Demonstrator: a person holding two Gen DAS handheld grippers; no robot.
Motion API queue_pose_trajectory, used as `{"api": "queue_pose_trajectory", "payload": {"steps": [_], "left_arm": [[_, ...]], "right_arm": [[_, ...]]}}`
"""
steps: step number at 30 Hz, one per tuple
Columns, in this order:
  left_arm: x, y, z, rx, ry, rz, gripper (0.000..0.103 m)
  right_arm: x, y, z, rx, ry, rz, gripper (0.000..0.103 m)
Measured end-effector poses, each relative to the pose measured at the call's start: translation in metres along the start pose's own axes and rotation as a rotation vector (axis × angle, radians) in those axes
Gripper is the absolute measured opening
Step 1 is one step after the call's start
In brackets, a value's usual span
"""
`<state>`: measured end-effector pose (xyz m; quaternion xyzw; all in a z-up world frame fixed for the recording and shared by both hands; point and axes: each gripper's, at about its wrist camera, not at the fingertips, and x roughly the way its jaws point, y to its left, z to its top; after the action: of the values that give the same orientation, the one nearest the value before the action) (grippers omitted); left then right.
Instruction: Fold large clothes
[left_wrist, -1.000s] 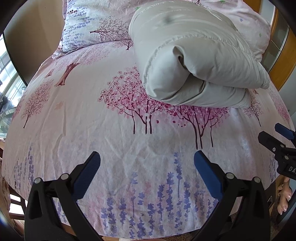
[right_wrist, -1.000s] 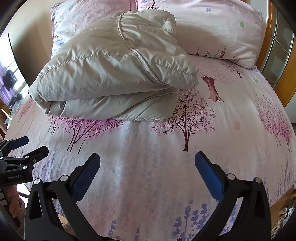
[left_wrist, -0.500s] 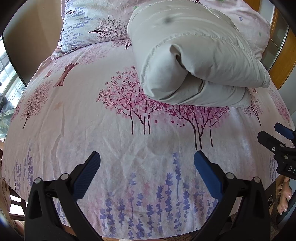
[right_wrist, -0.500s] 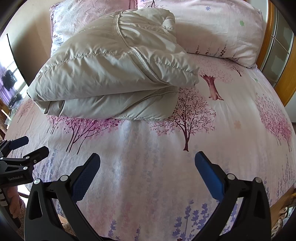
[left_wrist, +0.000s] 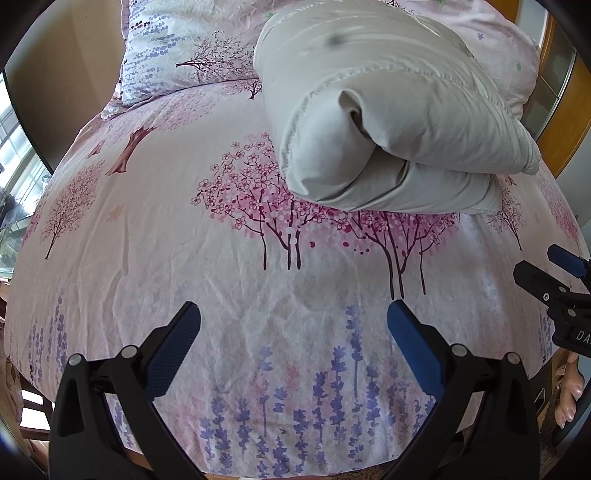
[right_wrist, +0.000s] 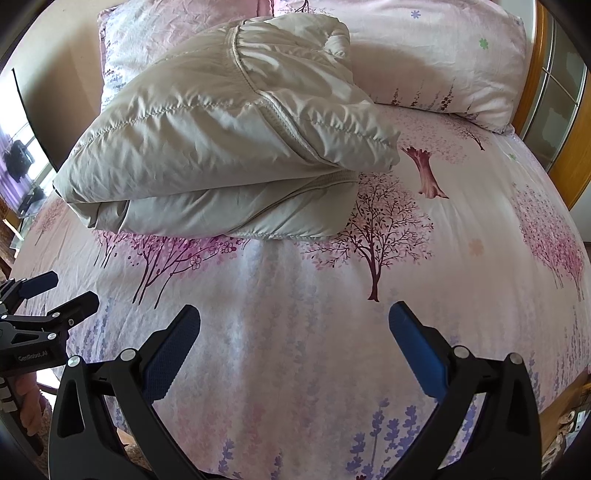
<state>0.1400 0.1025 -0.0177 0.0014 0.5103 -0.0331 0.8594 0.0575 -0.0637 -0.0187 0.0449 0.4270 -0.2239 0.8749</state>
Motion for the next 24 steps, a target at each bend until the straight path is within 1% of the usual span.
{"api": "queue_pose_trajectory", "payload": {"steps": [24], "left_arm": [[0.0005,-0.0003,0.0003,0.007,0.0,0.001,0.101]], "right_arm": [[0.0061,0.0023,0.0003,0.015,0.016,0.004,0.102]]}}
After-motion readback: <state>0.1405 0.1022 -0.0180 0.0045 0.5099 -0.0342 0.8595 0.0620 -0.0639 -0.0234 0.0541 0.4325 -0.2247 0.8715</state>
